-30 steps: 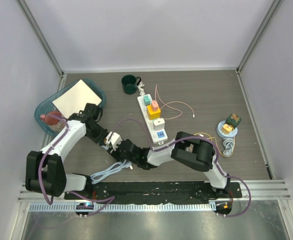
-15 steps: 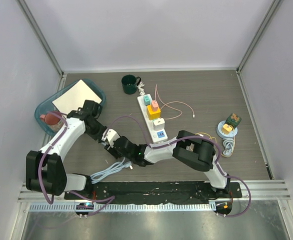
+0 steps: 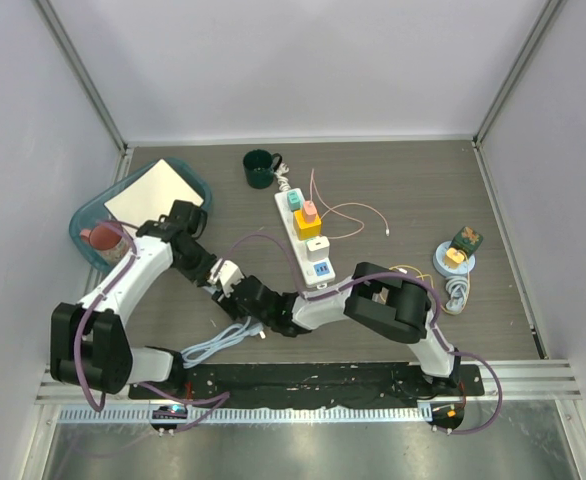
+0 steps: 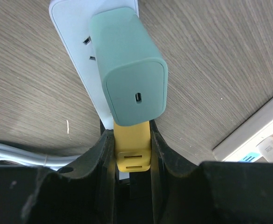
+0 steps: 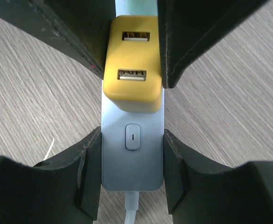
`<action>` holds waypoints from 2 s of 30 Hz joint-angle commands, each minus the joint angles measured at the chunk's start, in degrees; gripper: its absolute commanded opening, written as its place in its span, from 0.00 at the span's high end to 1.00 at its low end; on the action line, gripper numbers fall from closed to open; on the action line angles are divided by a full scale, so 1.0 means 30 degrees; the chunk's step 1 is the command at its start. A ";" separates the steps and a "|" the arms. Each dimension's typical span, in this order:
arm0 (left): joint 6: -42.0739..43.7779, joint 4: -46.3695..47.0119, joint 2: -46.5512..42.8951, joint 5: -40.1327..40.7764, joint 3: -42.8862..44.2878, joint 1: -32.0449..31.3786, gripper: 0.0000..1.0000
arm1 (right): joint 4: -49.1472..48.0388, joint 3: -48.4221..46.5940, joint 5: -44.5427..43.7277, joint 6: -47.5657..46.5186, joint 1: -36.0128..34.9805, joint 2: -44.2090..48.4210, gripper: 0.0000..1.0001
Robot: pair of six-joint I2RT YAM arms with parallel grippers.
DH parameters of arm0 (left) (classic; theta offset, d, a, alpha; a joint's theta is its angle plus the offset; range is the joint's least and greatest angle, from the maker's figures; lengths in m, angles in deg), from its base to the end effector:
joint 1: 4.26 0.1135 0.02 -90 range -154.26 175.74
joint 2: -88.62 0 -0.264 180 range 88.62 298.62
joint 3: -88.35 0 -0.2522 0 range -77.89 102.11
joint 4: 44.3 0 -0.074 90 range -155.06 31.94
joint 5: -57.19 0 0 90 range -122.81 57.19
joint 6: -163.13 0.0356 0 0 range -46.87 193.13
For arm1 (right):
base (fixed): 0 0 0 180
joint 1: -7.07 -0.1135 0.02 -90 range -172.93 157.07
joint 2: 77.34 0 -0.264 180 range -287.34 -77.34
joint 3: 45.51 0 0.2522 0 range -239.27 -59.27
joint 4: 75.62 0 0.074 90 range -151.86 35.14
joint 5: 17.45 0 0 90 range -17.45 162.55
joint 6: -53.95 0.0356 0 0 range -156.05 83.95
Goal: Pull the plug off the socket
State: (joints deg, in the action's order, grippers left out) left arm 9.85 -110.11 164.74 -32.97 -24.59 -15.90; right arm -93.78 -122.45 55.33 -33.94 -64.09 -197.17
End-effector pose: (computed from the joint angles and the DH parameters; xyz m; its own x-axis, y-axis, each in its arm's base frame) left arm 0.2295 -0.0474 0.2243 -0.6060 -0.7871 -0.1150 -0.7535 0.6143 -0.2343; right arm 0.1502 0.4075 0.1257 -0.1651 -0.3749 -0.9122 -0.8116 0.5771 -0.0903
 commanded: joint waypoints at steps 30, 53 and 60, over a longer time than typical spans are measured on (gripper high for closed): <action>0.1525 -0.1721 -0.0702 0.0659 0.3417 -0.0485 1.00 | 0.7535 -0.1060 0.0025 -0.0177 0.0251 -0.0897 0.99; 0.2082 -0.1428 -0.0529 0.0113 0.3503 -0.0457 1.00 | 1.1139 -0.2261 -0.0093 -0.0937 0.0017 -0.0896 0.99; 0.1877 -0.2279 -0.0382 0.2339 0.3535 -0.0951 1.00 | 1.1751 -0.2641 -0.0795 -0.0850 -0.0158 -0.1043 0.99</action>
State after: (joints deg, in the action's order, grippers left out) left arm 12.03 -115.45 165.24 -32.10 -17.90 -16.14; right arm -77.72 -130.98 51.93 -33.79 -64.55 -195.79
